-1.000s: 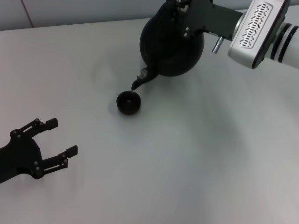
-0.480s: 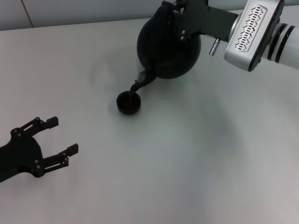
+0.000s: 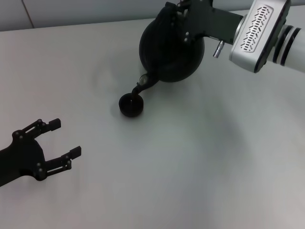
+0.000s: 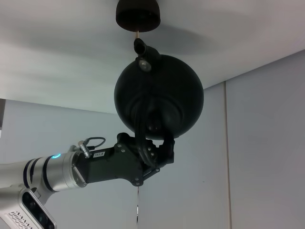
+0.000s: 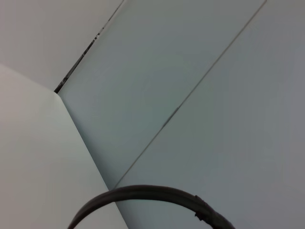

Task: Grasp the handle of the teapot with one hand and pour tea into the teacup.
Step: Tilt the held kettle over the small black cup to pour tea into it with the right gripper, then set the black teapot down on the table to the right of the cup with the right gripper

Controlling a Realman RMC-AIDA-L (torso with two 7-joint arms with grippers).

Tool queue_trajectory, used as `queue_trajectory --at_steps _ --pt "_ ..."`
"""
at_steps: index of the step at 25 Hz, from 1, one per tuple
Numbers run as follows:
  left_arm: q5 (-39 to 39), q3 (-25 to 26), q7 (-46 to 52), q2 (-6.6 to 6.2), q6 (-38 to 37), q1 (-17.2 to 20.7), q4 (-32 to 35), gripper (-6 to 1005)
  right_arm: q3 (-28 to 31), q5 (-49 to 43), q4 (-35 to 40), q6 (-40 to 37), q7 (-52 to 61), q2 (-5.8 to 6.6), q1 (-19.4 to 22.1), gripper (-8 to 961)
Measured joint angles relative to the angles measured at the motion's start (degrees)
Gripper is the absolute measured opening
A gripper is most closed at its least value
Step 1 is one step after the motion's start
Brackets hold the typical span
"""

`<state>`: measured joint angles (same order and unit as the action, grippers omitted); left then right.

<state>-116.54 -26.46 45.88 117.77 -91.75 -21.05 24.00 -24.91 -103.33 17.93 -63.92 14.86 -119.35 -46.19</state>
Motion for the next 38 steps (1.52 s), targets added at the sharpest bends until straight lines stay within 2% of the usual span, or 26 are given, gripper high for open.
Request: queue_trajectory --at_steps 7,16,26,38 --pt "0.0 0.0 0.0 0.01 0.0 0.0 0.0 869 -0.3 5.6 -2.0 -0.6 4.4 0.02 1.6 82" --pt "0.0 0.0 0.0 0.00 0.3 0.1 0.0 870 0.2 12.6 -2.9 -0.5 16.5 0.08 5.0 83" --pt "0.0 -0.1 0.1 0.00 0.3 0.2 0.0 870 -0.1 13.0 -3.6 0.8 21.8 0.11 7.3 82" --pt "-0.1 0.0 0.1 0.00 0.4 0.4 0.1 869 0.4 13.0 -5.5 4.1 24.1 0.10 8.2 88"
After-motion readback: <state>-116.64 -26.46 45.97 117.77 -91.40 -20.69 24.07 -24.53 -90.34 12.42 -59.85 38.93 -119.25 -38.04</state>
